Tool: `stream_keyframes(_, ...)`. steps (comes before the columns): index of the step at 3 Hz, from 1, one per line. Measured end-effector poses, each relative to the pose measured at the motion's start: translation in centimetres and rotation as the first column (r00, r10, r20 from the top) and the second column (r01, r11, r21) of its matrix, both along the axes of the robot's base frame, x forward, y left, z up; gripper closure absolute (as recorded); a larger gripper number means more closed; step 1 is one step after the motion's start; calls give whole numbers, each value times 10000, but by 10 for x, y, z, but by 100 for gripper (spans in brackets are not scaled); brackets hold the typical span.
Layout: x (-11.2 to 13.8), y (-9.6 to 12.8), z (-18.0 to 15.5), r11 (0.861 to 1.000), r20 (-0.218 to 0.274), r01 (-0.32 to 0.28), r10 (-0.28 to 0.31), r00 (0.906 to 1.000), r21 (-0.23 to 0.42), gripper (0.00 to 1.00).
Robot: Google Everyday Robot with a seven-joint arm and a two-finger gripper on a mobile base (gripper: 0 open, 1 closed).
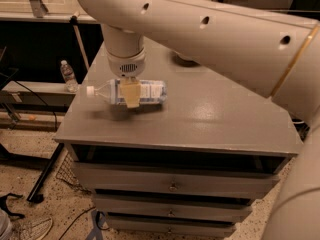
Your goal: Knock blue plastic bottle over
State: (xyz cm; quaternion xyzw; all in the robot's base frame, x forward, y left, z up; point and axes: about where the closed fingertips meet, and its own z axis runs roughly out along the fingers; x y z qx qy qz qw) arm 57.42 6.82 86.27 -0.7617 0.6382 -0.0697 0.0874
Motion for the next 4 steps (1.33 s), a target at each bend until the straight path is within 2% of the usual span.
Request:
stream_keyframes(1,0,0,0,10000,20,1,-1,10000,8,26)
stream_keyframes(2,2,-18,3,9996,-32,115,-114,9999,265,0)
stream_keyframes(3,6,-33,2,9990,-158,132,-126,9998,421,0)
stream_keyframes(4,17,-66,-6,9950,-565,191,-136,9983,984,0)
